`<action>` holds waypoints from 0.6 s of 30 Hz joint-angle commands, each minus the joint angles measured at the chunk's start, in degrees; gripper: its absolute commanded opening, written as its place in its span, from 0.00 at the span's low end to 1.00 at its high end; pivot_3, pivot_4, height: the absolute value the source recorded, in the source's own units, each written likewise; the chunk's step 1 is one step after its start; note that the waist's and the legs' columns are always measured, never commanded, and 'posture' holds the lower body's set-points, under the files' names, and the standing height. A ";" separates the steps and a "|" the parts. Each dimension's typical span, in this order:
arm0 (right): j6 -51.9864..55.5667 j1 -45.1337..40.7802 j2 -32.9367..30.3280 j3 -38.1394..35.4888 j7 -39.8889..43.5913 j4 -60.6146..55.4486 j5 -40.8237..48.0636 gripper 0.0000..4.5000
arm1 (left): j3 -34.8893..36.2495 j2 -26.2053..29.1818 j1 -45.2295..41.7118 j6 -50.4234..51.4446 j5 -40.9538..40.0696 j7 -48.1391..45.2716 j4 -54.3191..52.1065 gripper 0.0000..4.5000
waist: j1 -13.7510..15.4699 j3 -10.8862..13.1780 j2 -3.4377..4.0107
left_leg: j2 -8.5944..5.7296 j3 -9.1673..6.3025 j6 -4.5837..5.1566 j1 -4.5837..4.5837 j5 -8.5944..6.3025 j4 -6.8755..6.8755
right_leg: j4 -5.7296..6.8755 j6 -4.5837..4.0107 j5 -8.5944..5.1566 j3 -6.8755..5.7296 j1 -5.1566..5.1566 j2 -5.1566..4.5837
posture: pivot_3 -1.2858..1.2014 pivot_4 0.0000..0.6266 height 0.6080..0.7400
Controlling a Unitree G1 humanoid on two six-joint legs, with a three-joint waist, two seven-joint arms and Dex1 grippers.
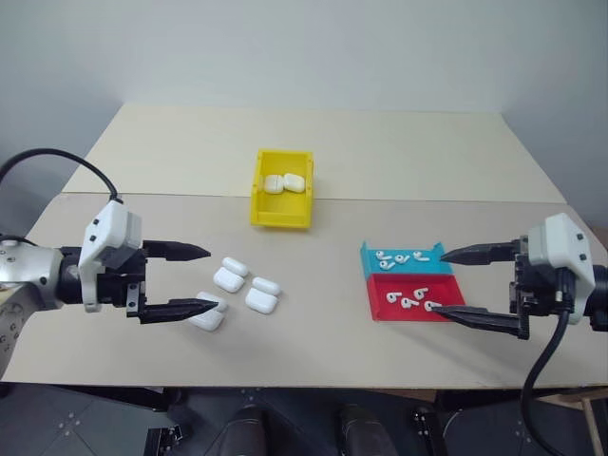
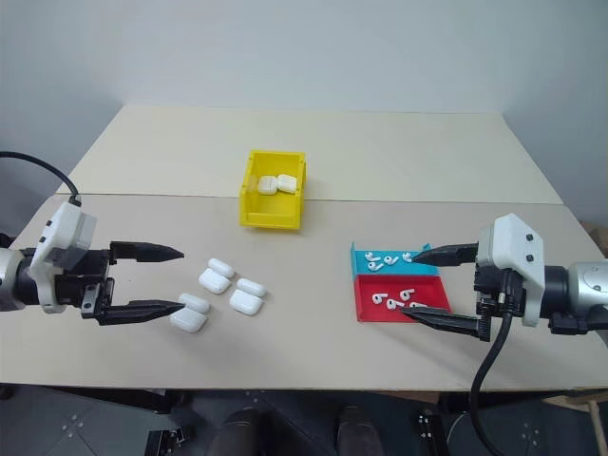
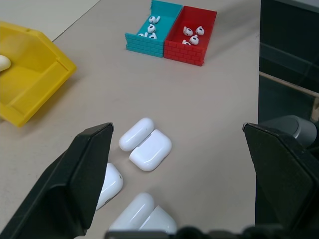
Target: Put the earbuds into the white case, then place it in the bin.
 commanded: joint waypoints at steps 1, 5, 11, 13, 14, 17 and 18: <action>-0.20 -0.03 -0.28 -1.61 0.06 -0.93 0.77 0.99 | 2.90 -0.56 -0.92 1.28 -2.82 1.12 -1.09 1.00 | 0.00 0.00 0.00 | 0.00 0.00 0.00 0.00 0.00 0.00 | 0.00 0.00 0.00 0.00 0.00 0.00 | 0.52 0.24 1.00; -0.01 0.15 -0.43 -1.84 0.10 -0.97 0.91 0.99 | 2.51 -0.85 -3.51 4.26 -3.73 5.66 -1.16 1.00 | 0.01 0.00 0.00 | 0.00 0.00 0.00 0.00 0.00 0.00 | 0.01 0.00 0.00 0.00 0.01 0.00 | 0.52 0.24 1.00; -0.89 -1.11 -0.11 0.28 -0.28 -0.48 0.19 0.99 | 1.18 1.16 -5.91 4.80 -2.10 5.36 -0.95 1.00 | 0.02 0.00 0.00 | 0.00 -0.01 0.00 -0.02 0.00 0.00 | 0.00 0.00 0.00 0.00 -0.02 0.00 | 0.52 0.24 1.00; -1.55 -2.60 -0.11 1.69 -0.60 0.20 -0.55 0.99 | 0.26 1.92 -8.47 7.49 -2.85 7.59 -1.02 1.00 | 0.00 0.00 0.00 | 0.00 -0.01 0.00 0.00 0.00 0.00 | 0.01 0.00 0.00 0.00 0.00 0.00 | 0.52 0.24 1.00; -1.52 -3.47 -0.17 2.27 -0.85 0.63 -0.66 0.99 | -0.13 2.15 -9.85 8.92 -3.42 8.79 -1.15 1.00 | -0.01 0.00 0.00 | 0.00 0.00 -0.01 0.02 0.00 0.01 | 0.01 0.00 0.00 0.00 0.02 0.00 | 0.52 0.24 1.00; -0.80 -4.46 -0.24 2.49 -1.04 0.86 -0.33 0.99 | -0.56 3.76 -12.36 13.47 -4.73 10.80 -1.89 1.00 | -0.02 0.00 0.00 | 0.00 -0.01 -0.01 0.02 0.00 0.01 | 0.03 0.00 0.00 0.00 0.01 0.01 | 0.52 0.24 1.00; -0.60 -4.07 -0.12 2.20 -0.97 0.45 -0.16 0.99 | -1.09 5.63 -13.23 16.27 -5.52 10.56 -1.51 1.00 | -0.03 0.00 0.00 | 0.00 -0.02 0.00 0.00 0.00 0.01 | 0.02 0.00 0.00 0.00 -0.01 0.01 | 0.52 0.24 1.00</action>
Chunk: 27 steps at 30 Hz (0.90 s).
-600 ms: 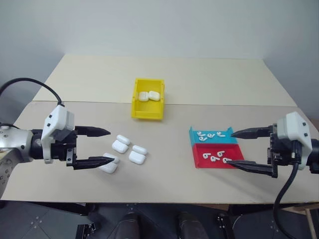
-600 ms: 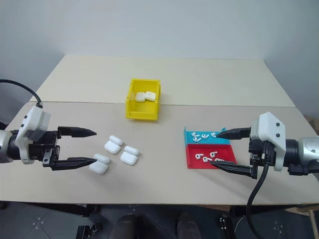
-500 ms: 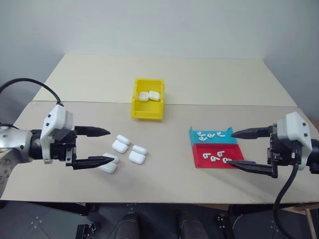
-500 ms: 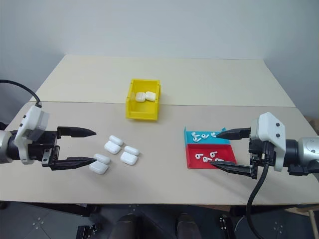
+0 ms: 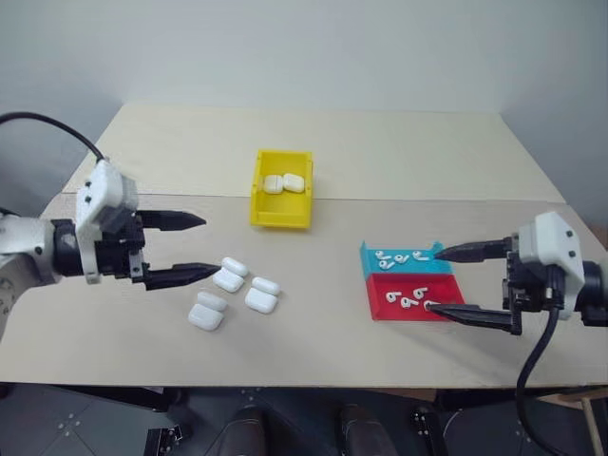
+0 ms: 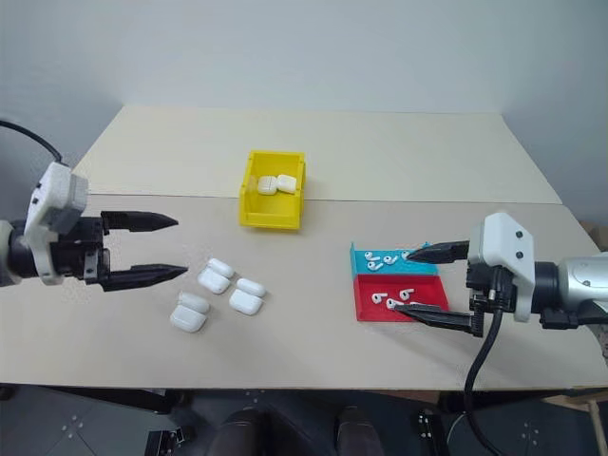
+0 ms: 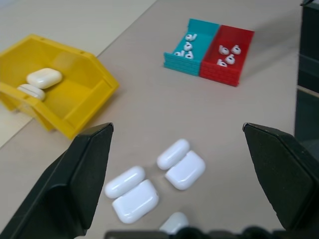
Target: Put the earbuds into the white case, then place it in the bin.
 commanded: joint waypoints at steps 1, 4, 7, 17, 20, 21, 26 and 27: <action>-0.19 -0.07 -0.03 -1.27 -0.11 -0.93 0.90 0.99 | -0.73 4.92 -3.21 7.41 -3.08 0.34 -0.73 1.00 | -0.01 0.00 0.00 | 0.00 0.00 0.00 -0.02 0.00 0.00 | 0.00 0.00 0.00 0.01 -0.01 0.00 | 0.52 0.24 1.00; 0.12 0.84 0.70 -1.34 -0.82 -1.91 1.13 0.99 | -7.17 11.23 -8.98 18.29 -4.58 1.13 0.10 1.00 | 0.00 0.02 -0.03 | 0.00 0.00 0.00 -0.08 0.00 0.00 | -0.02 0.02 -0.02 -0.01 -0.07 0.00 | 0.52 0.24 1.00; 0.25 1.69 1.59 -1.13 -1.53 -2.84 1.47 0.99 | -10.05 11.45 -12.21 22.68 -5.57 3.25 -0.97 1.00 | 0.10 0.02 -0.02 | -0.01 0.00 0.00 -0.06 0.00 0.00 | -0.01 0.04 -0.02 0.00 -0.04 0.00 | 0.52 0.24 1.00; 0.64 3.03 4.52 -0.02 -4.93 -5.39 1.84 0.99 | -12.13 6.20 -15.85 42.17 -10.68 13.30 -6.96 1.00 | -0.01 0.03 -0.05 | -0.03 -0.03 0.00 -0.11 0.00 0.01 | 0.02 0.03 -0.02 0.01 -0.08 0.00 | 0.52 0.24 1.00; 0.53 3.58 4.68 0.06 -5.35 -5.62 2.10 0.99 | -12.21 5.58 -16.82 45.72 -13.22 18.51 -4.15 1.00 | 0.02 0.03 -0.05 | -0.03 -0.04 0.00 -0.08 0.00 0.01 | 0.04 0.03 -0.02 0.01 -0.06 0.00 | 0.52 0.24 1.00; 0.55 3.72 4.72 0.16 -5.49 -5.74 2.24 0.99 | -13.63 6.62 -16.89 45.80 -13.84 20.23 -4.18 1.00 | 0.02 0.02 -0.06 | -0.03 -0.04 0.00 -0.05 0.00 0.01 | 0.05 0.03 -0.02 0.01 -0.04 0.00 | 0.52 0.24 1.00; 0.50 3.97 5.23 0.89 -6.06 -6.12 3.02 0.99 | -16.53 9.93 -17.28 45.80 -17.54 29.01 -7.43 1.00 | 0.05 0.02 -0.06 | -0.04 -0.07 0.00 -0.05 0.00 0.03 | 0.03 0.03 -0.02 0.00 -0.02 -0.01 | 0.52 0.24 1.00; 0.60 3.93 5.41 1.02 -6.29 -6.22 3.30 0.99 | -16.67 10.25 -17.64 45.80 -19.39 30.10 -7.20 1.00 | 0.07 0.02 -0.06 | -0.04 -0.08 0.00 -0.07 0.00 0.03 | 0.02 0.03 -0.02 0.00 -0.02 -0.01 | 0.52 0.24 1.00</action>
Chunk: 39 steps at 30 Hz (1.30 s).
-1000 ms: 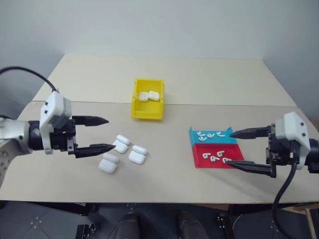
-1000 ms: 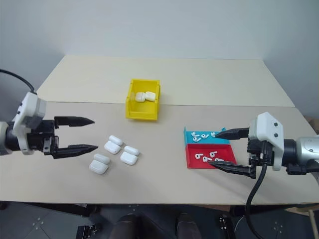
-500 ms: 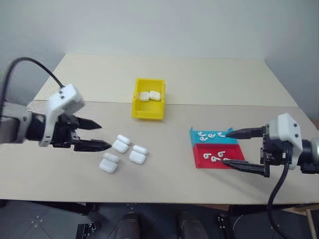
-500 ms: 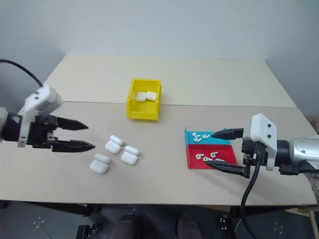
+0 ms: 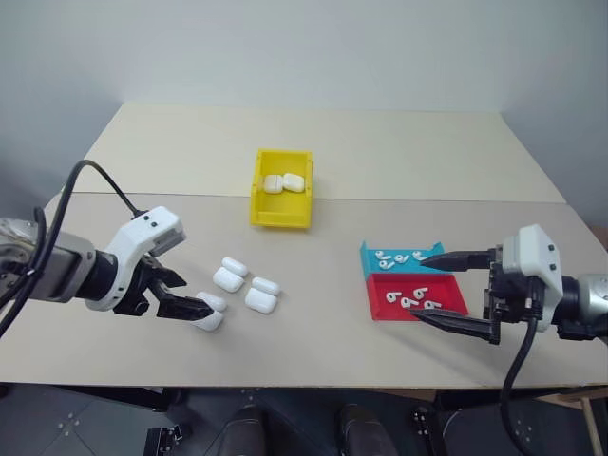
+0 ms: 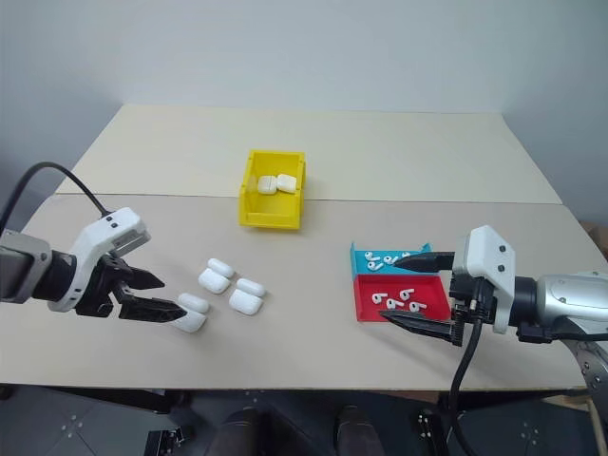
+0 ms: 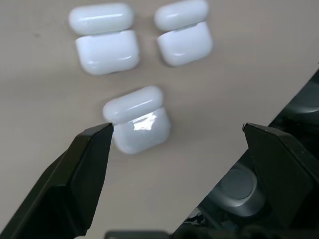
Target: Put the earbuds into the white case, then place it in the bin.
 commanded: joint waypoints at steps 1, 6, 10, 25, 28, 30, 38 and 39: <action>0.39 -0.10 0.67 -0.16 -0.82 -1.91 1.69 0.99 | -0.51 2.28 -1.96 0.19 -5.74 5.06 -0.72 1.00 | 0.04 0.00 0.00 | 0.00 0.00 0.00 0.00 0.00 0.00 | 0.01 0.00 0.00 0.00 0.00 0.00 | 0.52 0.24 1.00; 0.71 0.10 1.24 0.40 -1.77 -2.98 2.26 0.99 | -15.48 6.15 -9.80 0.19 -19.86 18.17 6.94 1.00 | 0.11 0.01 -0.02 | -0.02 -0.01 0.00 0.04 0.00 0.01 | 0.03 0.00 0.00 0.00 0.05 -0.02 | 0.52 0.24 1.00; 0.73 0.12 1.53 0.71 -2.64 -3.72 2.81 0.99 | -24.98 3.05 -15.52 0.19 -28.46 31.97 12.95 1.00 | 0.15 0.00 -0.03 | -0.06 -0.06 -0.01 0.07 0.01 0.02 | 0.08 0.00 0.00 -0.01 0.07 -0.04 | 0.52 0.24 1.00; 1.55 2.34 2.12 0.01 -5.65 -7.02 4.36 0.99 | -43.20 -4.94 -23.10 -8.11 -50.68 63.20 24.78 1.00 | 0.11 -0.01 -0.07 | -0.12 -0.11 -0.13 0.02 0.08 0.06 | 0.08 0.00 0.01 -0.02 0.06 -0.09 | 0.52 0.24 1.00; 1.55 3.21 2.21 -0.45 -6.02 -7.62 4.52 0.99 | -42.53 -6.17 -21.53 -10.76 -50.68 66.55 24.39 1.00 | 0.15 -0.02 -0.07 | -0.13 -0.13 -0.15 0.01 0.09 0.06 | 0.08 0.00 0.01 -0.04 0.06 -0.09 | 0.52 0.24 1.00; 1.51 3.90 2.26 -0.81 -6.22 -8.00 4.67 0.99 | -41.70 -6.68 -20.23 -12.56 -50.68 69.02 23.41 1.00 | 0.15 -0.02 -0.07 | -0.13 -0.13 -0.15 0.01 0.09 0.06 | 0.07 0.00 0.01 -0.04 0.07 -0.10 | 0.52 0.24 1.00; 1.36 5.43 2.04 -1.55 -6.93 -8.96 5.48 0.99 | -41.53 -6.50 -18.15 -14.16 -50.68 72.34 19.53 1.00 | 0.16 -0.02 -0.08 | -0.16 -0.15 -0.21 0.09 0.12 0.06 | 0.08 0.02 0.02 -0.04 0.18 -0.12 | 0.52 0.24 1.00; 1.28 5.52 2.03 -1.52 -6.92 -8.97 5.43 0.99 | -41.68 -6.42 -18.19 -14.09 -50.68 72.51 19.41 1.00 | 0.16 -0.02 -0.08 | -0.17 -0.15 -0.21 0.09 0.13 0.06 | 0.07 0.03 0.02 -0.04 0.18 -0.13 | 0.52 0.24 1.00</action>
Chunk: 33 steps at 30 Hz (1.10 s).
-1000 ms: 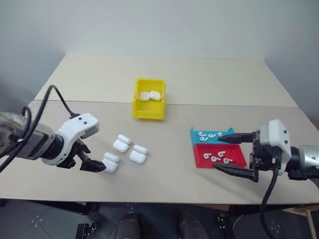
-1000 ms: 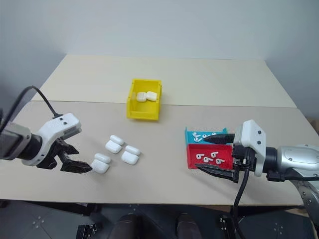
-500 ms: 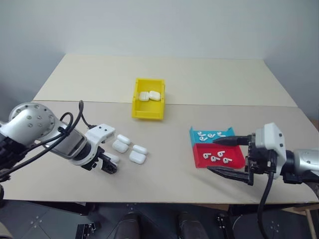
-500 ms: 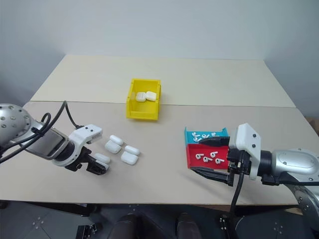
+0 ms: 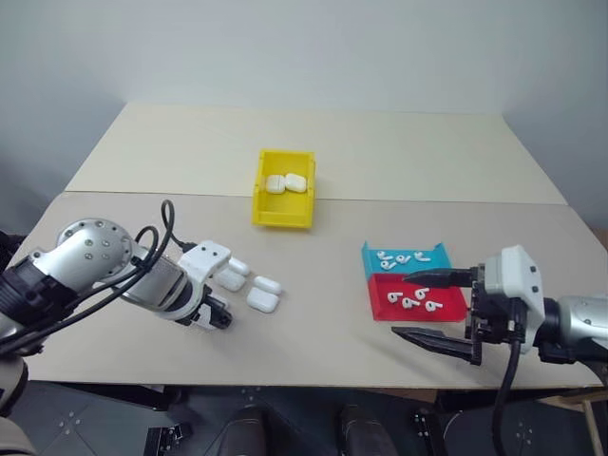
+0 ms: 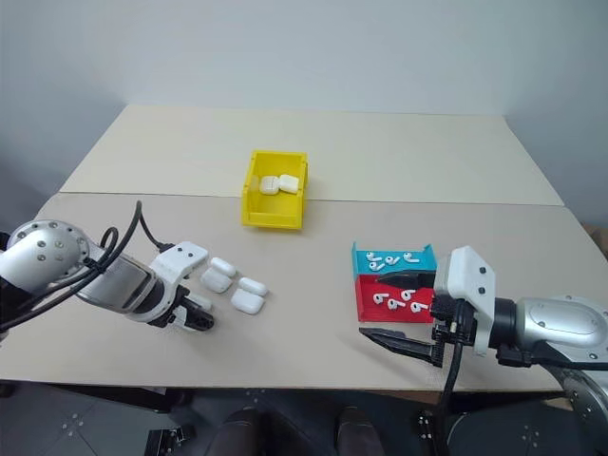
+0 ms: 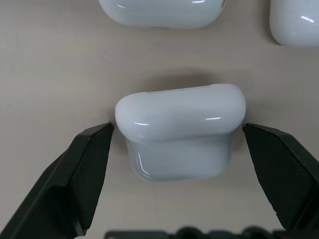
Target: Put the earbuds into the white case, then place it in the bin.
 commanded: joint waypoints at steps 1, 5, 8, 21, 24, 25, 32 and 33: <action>-0.23 0.03 -0.03 -1.87 -0.22 -1.30 0.93 0.99 | 0.76 0.77 -0.21 0.05 -0.53 0.39 -1.35 1.00 | 0.00 0.00 0.00 | 0.00 0.00 0.00 0.00 0.00 0.00 | 0.00 0.00 0.00 0.00 0.00 0.00 | 0.52 0.24 1.00; -0.40 -0.02 0.13 -1.41 -0.28 -1.19 0.95 1.00 | 0.96 1.20 0.42 -0.39 -0.53 -0.12 -2.53 0.96 | -0.04 0.00 0.00 | 0.00 -0.01 0.00 -0.02 0.00 0.00 | -0.01 0.00 0.00 -0.01 -0.02 0.00 | 0.52 0.24 1.00; -0.46 -0.30 0.29 -0.71 -0.53 -1.09 0.85 1.00 | 0.75 1.67 1.14 -0.96 -0.53 -0.11 -3.91 0.80 | -0.04 0.00 0.00 | -0.01 -0.01 0.00 -0.02 0.00 0.00 | -0.01 0.00 0.00 0.00 -0.02 -0.01 | 0.52 0.24 1.00; -1.33 -1.63 0.56 0.22 0.04 0.46 -0.04 1.00 | 17.11 11.33 4.84 -4.57 0.71 -12.66 -14.76 0.64 | -0.04 0.06 -0.12 | -0.01 -0.02 -0.03 -0.11 0.02 0.00 | -0.01 0.01 0.00 -0.02 -0.11 -0.01 | 0.52 0.24 1.00; -1.48 -2.55 0.08 -0.49 0.90 1.65 -0.09 1.00 | 31.94 13.91 14.90 -10.26 7.73 -23.12 -16.92 0.64 | -0.03 0.05 -0.11 | -0.01 0.02 -0.03 -0.09 0.01 -0.03 | -0.08 0.01 0.00 -0.03 -0.09 -0.03 | 0.52 0.24 1.00; -1.66 -2.96 -0.15 -0.70 1.29 2.17 -0.22 1.00 | 37.32 13.77 19.01 -11.78 10.84 -27.52 -16.84 0.64 | -0.06 0.03 -0.08 | -0.01 0.03 -0.03 -0.02 0.02 -0.05 | -0.07 0.01 0.00 -0.04 -0.03 -0.03 | 0.52 0.24 1.00; -3.47 -9.07 -1.96 -0.19 3.80 8.55 -2.91 1.00 | 55.92 -1.83 35.80 -36.43 42.17 -53.71 -19.00 0.64 | 0.21 0.04 -0.04 | -0.01 0.11 -0.13 0.21 0.08 -0.15 | -0.11 -0.05 0.01 -0.04 0.15 -0.02 | 0.52 0.24 1.00; -3.36 -10.14 -2.11 0.10 4.06 9.19 -2.84 1.00 | 55.59 -5.33 34.76 -39.02 43.65 -56.26 -17.95 0.64 | 0.41 0.04 -0.04 | -0.02 0.09 -0.13 0.23 0.08 -0.15 | -0.11 -0.04 0.01 -0.05 0.20 -0.03 | 0.52 0.24 1.00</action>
